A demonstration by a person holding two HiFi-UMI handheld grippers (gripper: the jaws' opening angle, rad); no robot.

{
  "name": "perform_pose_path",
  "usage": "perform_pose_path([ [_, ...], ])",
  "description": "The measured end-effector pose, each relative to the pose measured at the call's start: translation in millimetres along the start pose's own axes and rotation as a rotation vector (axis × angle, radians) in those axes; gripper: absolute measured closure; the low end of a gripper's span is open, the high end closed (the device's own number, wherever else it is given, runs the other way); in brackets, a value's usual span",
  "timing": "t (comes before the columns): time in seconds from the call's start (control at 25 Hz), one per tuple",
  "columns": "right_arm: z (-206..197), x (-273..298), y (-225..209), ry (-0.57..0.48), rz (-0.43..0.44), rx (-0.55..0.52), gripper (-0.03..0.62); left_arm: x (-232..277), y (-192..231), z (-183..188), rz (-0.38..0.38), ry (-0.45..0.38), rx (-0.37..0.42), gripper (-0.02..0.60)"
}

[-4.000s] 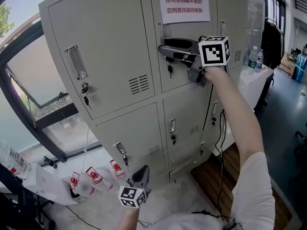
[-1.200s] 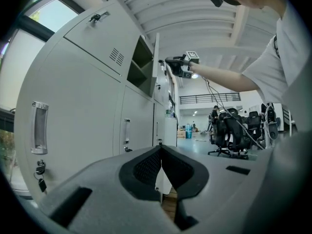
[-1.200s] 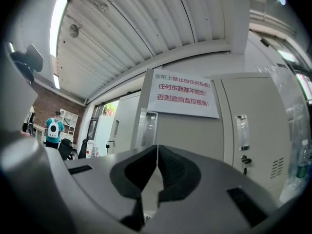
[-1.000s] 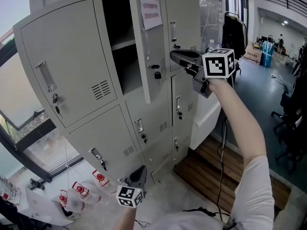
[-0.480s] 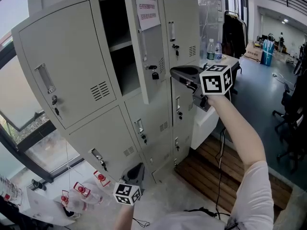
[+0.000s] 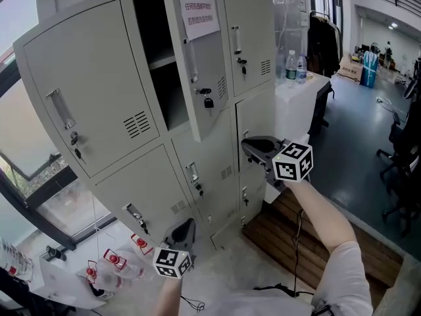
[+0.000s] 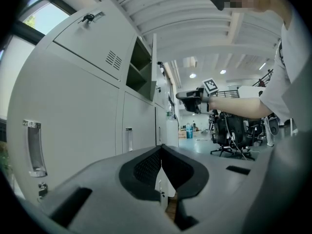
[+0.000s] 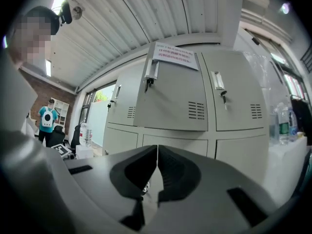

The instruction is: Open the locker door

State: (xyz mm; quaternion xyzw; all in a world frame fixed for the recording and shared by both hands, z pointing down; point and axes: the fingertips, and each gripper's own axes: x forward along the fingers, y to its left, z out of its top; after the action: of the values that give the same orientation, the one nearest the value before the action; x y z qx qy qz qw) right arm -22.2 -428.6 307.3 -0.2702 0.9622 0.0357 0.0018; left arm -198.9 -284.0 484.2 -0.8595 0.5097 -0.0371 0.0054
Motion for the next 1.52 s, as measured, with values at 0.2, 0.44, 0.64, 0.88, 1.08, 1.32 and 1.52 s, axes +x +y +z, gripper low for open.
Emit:
perform_pose_path([
  [0.2, -49.1, -11.9, 14.9, 0.002, -0.050, -0.008, 0.579, 2.3, 5.1, 3.9, 0.009, -0.002, 0.012, 0.572],
  [0.44, -100.9, -19.2, 39.9, 0.046, -0.066, -0.016, 0.579, 5.6, 18.3, 19.5, 0.023, -0.021, 0.038, 0.572],
  [0.64, -127.1, -26.6, 46.0, 0.075, -0.080, 0.000, 0.579, 10.3, 36.5, 45.8, 0.023, -0.058, 0.035, 0.572],
  [0.88, -148.9, -36.8, 53.1, 0.097, -0.088, 0.041, 0.579, 16.7, 58.4, 89.2, 0.019, -0.100, 0.072, 0.572],
  [1.08, -157.1, -46.5, 54.0, 0.110, -0.094, 0.055, 0.579, 25.9, 68.9, 132.8, -0.016, -0.153, 0.100, 0.572],
  [1.32, -166.3, -56.9, 56.3, 0.131, -0.096, 0.079, 0.579, 40.5, 88.5, 174.8, -0.021, -0.163, 0.156, 0.572],
  [1.52, -173.8, -63.6, 58.4, 0.139, -0.088, 0.120, 0.579, 56.4, 96.5, 202.0, -0.063, -0.175, 0.126, 0.572],
])
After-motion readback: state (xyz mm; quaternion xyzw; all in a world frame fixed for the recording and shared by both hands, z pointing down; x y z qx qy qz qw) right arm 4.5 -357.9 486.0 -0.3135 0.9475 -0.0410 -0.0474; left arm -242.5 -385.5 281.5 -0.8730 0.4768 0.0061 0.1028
